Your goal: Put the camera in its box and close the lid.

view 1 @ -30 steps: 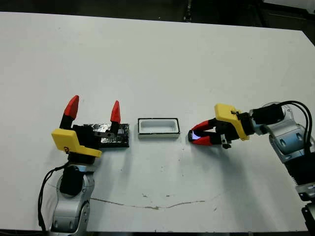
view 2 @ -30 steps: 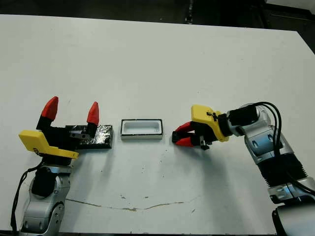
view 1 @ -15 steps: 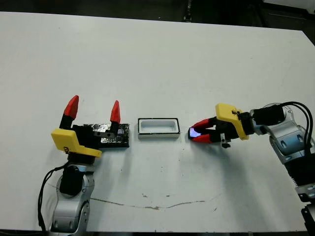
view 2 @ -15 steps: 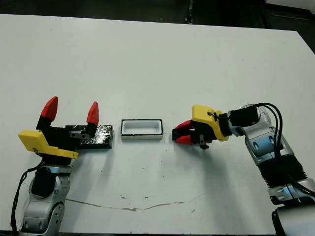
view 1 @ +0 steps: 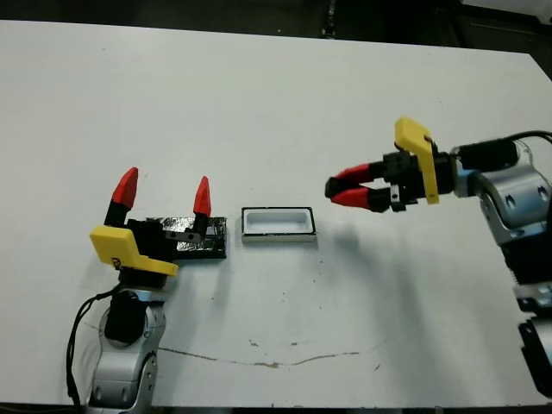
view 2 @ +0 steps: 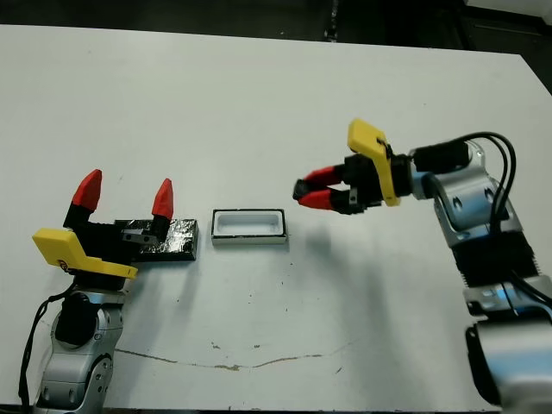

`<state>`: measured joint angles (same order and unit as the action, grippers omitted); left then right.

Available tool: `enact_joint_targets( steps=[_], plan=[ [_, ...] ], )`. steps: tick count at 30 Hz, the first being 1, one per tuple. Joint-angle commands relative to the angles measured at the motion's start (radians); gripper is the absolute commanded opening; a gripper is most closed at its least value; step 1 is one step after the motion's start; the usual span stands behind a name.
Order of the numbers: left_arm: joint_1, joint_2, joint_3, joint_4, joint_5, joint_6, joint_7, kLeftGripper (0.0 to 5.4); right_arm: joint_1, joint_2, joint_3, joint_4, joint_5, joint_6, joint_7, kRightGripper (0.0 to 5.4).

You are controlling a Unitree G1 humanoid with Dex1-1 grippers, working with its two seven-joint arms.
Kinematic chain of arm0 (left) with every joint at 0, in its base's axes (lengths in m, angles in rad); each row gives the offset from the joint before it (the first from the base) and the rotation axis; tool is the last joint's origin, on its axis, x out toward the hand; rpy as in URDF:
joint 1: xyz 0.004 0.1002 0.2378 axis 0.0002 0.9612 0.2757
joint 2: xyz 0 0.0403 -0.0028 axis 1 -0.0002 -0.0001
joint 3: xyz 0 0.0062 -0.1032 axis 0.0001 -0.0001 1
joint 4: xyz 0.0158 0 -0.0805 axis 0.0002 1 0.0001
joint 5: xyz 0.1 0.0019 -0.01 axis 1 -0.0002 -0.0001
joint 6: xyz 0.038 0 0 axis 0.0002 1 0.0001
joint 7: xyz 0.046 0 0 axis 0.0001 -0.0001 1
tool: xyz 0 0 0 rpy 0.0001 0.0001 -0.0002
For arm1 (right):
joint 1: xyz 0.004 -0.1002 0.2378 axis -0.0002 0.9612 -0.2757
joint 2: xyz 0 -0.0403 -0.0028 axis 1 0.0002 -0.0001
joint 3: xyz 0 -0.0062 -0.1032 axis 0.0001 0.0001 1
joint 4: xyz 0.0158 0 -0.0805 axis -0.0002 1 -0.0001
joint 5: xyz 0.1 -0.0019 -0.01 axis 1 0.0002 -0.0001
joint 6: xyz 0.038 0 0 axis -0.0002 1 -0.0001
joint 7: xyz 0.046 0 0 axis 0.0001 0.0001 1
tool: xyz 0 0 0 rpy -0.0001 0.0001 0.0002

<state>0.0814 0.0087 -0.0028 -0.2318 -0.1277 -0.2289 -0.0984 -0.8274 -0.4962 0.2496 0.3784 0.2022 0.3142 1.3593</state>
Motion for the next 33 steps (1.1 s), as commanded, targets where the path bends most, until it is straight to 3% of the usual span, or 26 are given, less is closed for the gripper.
enact_joint_targets(
  steps=[1,12,21,33],
  plan=[
    [0.009,-0.001,0.002,0.008,0.005,0.004,0.002,5.40,-0.044,0.046,0.012,0.053,0.014,0.009,0.033,1.67],
    [0.009,0.000,0.003,-0.001,0.012,0.007,0.006,5.40,-0.099,0.205,0.026,0.210,-0.002,-0.044,0.048,1.67],
    [0.008,-0.001,0.003,-0.003,0.010,0.005,0.005,5.40,-0.100,0.257,0.045,0.198,-0.014,-0.018,0.044,1.67],
    [0.009,-0.001,0.003,-0.001,0.010,0.007,0.005,5.40,-0.079,0.285,0.061,0.181,-0.035,-0.091,0.030,1.67]
  ],
)
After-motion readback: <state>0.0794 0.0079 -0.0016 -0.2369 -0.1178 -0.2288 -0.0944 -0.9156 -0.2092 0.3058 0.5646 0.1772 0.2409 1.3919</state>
